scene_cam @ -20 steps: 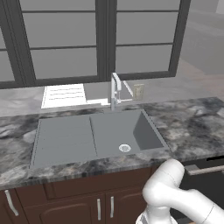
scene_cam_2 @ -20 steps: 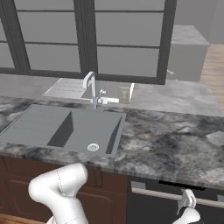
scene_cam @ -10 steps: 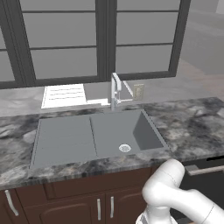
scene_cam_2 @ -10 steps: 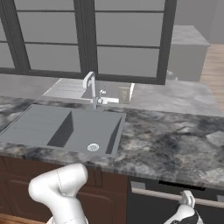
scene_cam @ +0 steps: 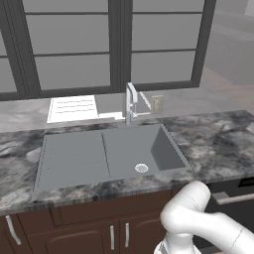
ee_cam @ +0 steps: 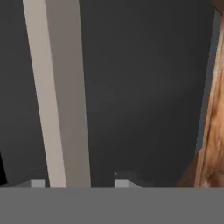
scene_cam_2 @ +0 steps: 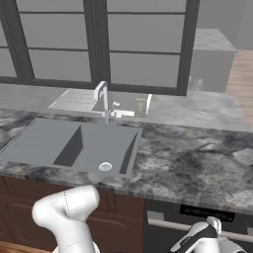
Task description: Open the dishwasher door and pull out the top rack.
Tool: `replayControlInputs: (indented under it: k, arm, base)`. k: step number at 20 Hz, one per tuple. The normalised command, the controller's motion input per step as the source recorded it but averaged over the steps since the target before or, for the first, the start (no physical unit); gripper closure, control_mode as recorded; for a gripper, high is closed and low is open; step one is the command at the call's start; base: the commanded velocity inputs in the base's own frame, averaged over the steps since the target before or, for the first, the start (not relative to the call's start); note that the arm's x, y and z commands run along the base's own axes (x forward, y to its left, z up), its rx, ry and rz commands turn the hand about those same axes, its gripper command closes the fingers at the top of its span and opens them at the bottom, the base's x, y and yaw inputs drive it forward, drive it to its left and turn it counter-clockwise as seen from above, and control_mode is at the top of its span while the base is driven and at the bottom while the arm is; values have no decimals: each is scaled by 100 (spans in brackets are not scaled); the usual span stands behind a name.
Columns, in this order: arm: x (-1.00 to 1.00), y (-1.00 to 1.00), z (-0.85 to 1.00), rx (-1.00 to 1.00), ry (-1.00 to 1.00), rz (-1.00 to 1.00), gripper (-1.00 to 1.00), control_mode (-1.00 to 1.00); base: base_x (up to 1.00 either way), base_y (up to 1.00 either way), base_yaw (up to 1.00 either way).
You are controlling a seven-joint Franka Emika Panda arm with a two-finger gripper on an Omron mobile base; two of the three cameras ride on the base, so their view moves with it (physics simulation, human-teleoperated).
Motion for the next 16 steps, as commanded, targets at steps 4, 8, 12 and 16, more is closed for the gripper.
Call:
replayControlInputs:
  k: [4, 8, 12, 16]
  arm:
    - [-100, -27, -96, 0, 47, 0, 100, -100]
    - [-100, -30, -100, -1, 52, 0, 100, -100]
    - [-100, -35, -100, -3, 54, 0, 100, -100]
    - [-100, -34, -100, -6, 51, 0, 100, -100]
  base:
    - [0, 0, 0]
    - [0, 0, 0]
    - [0, 0, 0]
    - [0, 0, 0]
